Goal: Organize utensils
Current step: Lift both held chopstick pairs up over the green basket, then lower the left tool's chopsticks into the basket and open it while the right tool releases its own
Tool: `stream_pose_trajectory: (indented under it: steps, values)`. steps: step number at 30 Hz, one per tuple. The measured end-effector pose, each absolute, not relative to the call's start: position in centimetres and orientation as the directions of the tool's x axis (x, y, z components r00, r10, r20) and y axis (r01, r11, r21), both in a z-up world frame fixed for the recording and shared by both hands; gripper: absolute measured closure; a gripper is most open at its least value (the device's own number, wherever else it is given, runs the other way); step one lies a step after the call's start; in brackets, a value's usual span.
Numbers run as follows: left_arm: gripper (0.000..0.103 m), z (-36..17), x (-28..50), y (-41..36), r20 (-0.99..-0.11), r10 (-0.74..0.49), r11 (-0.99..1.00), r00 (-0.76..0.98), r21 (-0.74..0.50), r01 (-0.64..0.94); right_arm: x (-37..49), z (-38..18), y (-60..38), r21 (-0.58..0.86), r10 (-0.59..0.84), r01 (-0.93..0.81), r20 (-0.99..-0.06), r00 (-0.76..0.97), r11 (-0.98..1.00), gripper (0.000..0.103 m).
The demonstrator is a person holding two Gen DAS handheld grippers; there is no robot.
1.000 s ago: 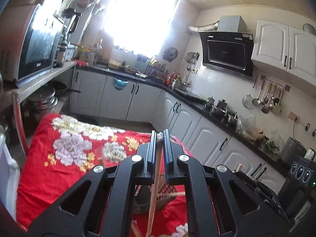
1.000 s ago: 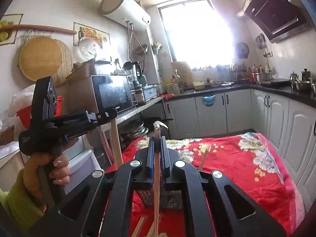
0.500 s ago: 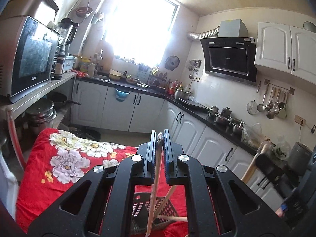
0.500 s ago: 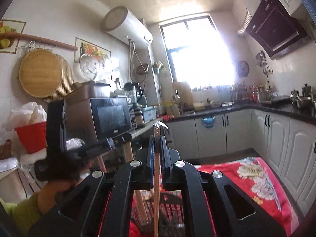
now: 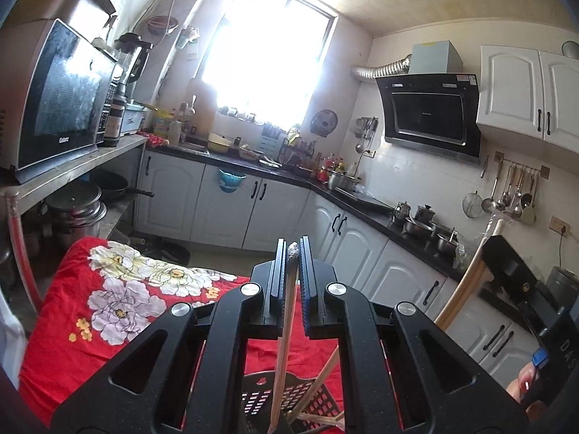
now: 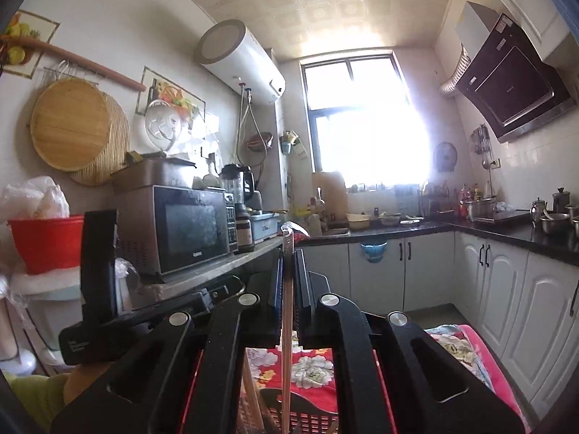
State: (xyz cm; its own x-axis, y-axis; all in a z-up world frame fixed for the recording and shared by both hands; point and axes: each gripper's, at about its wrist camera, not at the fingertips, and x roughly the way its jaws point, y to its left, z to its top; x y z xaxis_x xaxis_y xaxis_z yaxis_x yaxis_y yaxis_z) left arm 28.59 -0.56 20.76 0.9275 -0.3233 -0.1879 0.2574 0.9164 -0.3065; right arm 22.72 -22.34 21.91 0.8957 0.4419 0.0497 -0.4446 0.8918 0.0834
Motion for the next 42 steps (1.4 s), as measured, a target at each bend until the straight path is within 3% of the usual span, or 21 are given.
stream_pose_trajectory:
  steps: [19, 38, 42]
  values:
    - [0.099, 15.8, 30.0, -0.9, -0.196, -0.333, 0.909, 0.923, -0.327, 0.258, 26.8, 14.9, -21.8, 0.101, 0.374, -0.37, -0.025, 0.927, 0.924, 0.097]
    - [0.099, 12.6, 29.2, -0.2, -0.246, -0.351, 0.903, 0.904, -0.344, 0.257, 25.9, 12.4, -22.9, 0.155, 0.357, -0.342, -0.087, 0.93, 0.927, 0.096]
    - [0.099, 12.3, 28.7, 0.0, -0.259, -0.351, 0.902, 0.9, -0.353, 0.25, 25.4, 11.9, -23.6, 0.175, 0.354, -0.333, -0.107, 0.929, 0.927, 0.084]
